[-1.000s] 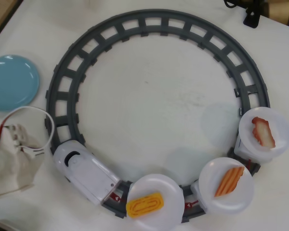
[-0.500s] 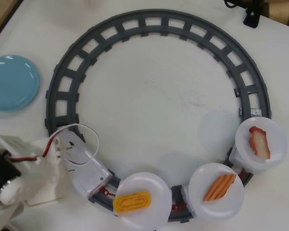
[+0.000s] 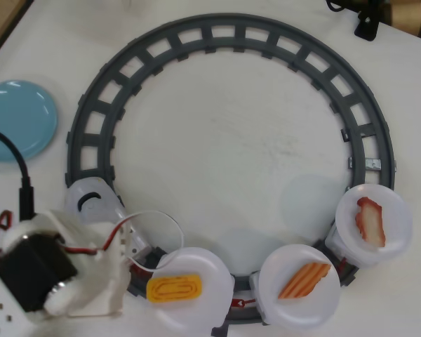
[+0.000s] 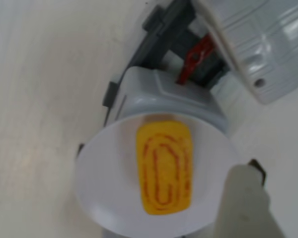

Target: Pick up the sushi from the Shinkansen and put it on the blue dish

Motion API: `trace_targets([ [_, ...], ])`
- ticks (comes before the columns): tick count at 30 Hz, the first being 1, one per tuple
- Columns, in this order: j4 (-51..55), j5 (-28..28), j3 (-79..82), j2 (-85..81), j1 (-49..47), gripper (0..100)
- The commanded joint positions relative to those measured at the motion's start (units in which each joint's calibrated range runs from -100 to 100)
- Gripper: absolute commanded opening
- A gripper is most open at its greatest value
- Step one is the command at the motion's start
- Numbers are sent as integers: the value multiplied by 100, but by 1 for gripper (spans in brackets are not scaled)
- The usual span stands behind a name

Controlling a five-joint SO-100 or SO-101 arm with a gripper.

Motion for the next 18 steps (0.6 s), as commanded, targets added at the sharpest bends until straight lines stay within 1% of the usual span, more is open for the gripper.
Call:
trace_targets([
  [1, 100, 13, -220, 242, 374, 22],
  [5, 100, 13, -202, 491, 471, 27],
  [18, 100, -8, 294, 981, 392, 27],
])
